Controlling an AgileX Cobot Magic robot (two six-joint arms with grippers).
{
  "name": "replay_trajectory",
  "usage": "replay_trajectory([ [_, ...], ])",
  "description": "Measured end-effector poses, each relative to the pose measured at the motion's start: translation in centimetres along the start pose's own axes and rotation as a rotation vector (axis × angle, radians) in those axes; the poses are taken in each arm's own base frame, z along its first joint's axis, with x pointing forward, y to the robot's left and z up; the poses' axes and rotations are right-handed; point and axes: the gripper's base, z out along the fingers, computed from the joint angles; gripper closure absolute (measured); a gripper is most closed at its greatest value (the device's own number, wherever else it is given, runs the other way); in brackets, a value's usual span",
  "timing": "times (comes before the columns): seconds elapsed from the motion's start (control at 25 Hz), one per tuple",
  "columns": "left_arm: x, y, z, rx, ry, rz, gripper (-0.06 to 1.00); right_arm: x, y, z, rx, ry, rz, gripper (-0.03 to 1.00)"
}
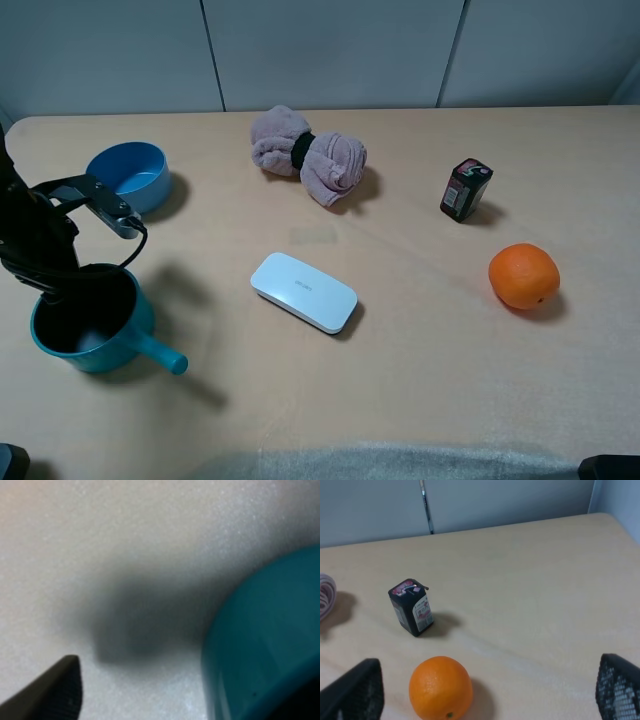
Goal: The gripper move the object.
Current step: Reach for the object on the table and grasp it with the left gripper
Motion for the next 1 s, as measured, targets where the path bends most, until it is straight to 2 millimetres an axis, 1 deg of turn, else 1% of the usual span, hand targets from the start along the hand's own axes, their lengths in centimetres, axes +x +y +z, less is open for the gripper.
replay_trajectory([
  [0.08,0.0,-0.1,0.5,0.013,0.019,0.003,0.26,0.0,0.0,0.0,0.000,0.000,0.000,0.30],
  [0.2,-0.2,-0.7,1.4,0.034,0.046,0.031,0.29,0.0,0.0,0.0,0.000,0.000,0.000,0.30],
  [0.28,-0.7,-0.8,1.3,0.033,0.045,0.045,0.29,0.0,0.0,0.0,0.000,0.000,0.000,0.30],
  [0.4,-1.4,-0.5,0.8,0.028,0.040,0.047,0.29,0.0,0.0,0.0,0.000,0.000,0.000,0.30],
  [0.84,-1.5,-0.4,0.8,0.032,0.049,0.047,0.29,0.0,0.0,0.0,0.000,0.000,0.000,0.30],
  [1.0,-1.5,-0.4,0.8,0.032,0.049,0.040,0.33,0.0,0.0,0.0,0.000,0.000,0.000,0.30],
])
